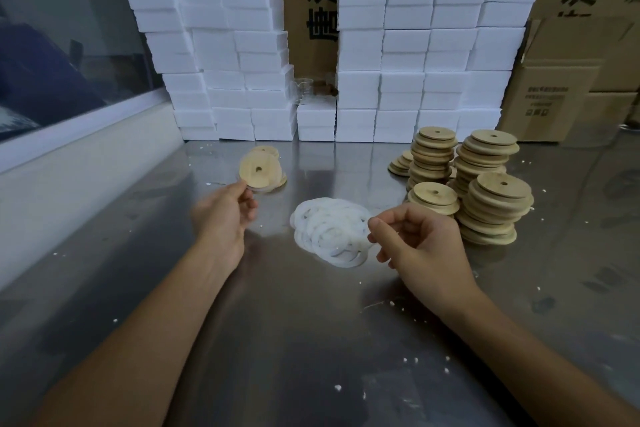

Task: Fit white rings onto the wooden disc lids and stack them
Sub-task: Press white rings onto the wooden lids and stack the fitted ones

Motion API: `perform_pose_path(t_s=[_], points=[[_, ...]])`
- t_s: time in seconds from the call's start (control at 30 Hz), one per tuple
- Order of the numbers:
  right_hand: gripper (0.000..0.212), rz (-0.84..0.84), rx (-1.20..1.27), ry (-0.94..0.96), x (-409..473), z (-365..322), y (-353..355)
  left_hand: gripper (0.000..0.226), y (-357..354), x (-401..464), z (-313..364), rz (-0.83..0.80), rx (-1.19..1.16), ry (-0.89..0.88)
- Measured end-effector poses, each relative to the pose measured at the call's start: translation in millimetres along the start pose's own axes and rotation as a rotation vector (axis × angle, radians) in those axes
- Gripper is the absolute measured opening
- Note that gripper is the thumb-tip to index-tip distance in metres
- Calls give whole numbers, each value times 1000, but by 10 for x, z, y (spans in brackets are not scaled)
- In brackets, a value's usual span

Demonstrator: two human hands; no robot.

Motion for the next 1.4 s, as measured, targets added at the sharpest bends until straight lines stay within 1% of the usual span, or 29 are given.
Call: perform_pose_path(t_s=[0.17, 0.3, 0.4, 0.47, 0.53, 0.57, 0.63, 0.73, 0.77, 0.8, 0.87, 0.93, 0.97, 1.03, 1.1, 1.17, 1.27, 1.33, 1.4], points=[[6, 29, -33, 25, -3, 14, 16, 15, -65, 339, -38, 15, 55, -3], [5, 39, -89, 73, -3, -11, 17, 20, -105, 635, -66, 11, 103, 77], [6, 40, -84, 88, 1, -17, 13, 20, -96, 814, -84, 2, 127, 130], [7, 47, -80, 90, 9, -10, 16, 17, -81, 871, -96, -20, 180, 172], [7, 62, -84, 94, 13, -5, 22, 19, -71, 862, -109, -29, 259, 177], [7, 79, -91, 106, 13, -9, 29, 22, -71, 830, -118, -25, 311, 157], [8, 137, -159, 154, 9, -28, 57, 23, -62, 734, -146, -5, 451, 58], [3, 244, -365, 260, 8, -75, 128, 19, -63, 547, -195, -42, 649, -87], [6, 273, -432, 278, 15, -77, 157, 15, -69, 485, -202, -61, 685, -106], [14, 294, -491, 271, 27, -65, 182, 12, -74, 422, -204, -81, 717, -122], [34, 311, -591, 197, 62, -10, 237, 12, -99, 297, -212, -154, 790, -155], [52, 267, -665, 88, 89, 52, 271, 12, -135, 162, -227, -248, 869, -187], [58, 226, -689, 29, 95, 86, 277, 12, -147, 95, -233, -285, 913, -207], [62, 162, -729, -68, 106, 141, 275, 11, -165, -26, -242, -357, 1017, -250], [60, 159, -751, -102, 110, 152, 283, 13, -194, -134, -247, -442, 1134, -295], [55, 189, -758, -98, 111, 141, 301, 15, -219, -221, -245, -504, 1184, -322], [43, 210, -769, -83, 104, 144, 318, 22, -225, -302, -231, -542, 1218, -367], [34, 228, -737, -74, 97, 149, 329, 27, -229, -345, -225, -572, 1265, -402], [28, 234, -720, -53, 95, 149, 339, 33, -233, -388, -213, -592, 1262, -449]])
Point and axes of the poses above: each hand's wrist, its own x-axis towards the middle knuckle, its own y-axis out of the back of the hand, z = x × y, the point moved 2 cm from there along x, towards the middle knuckle, and after that the axes turned 14 degrees about -z, right-handed, at the moved point
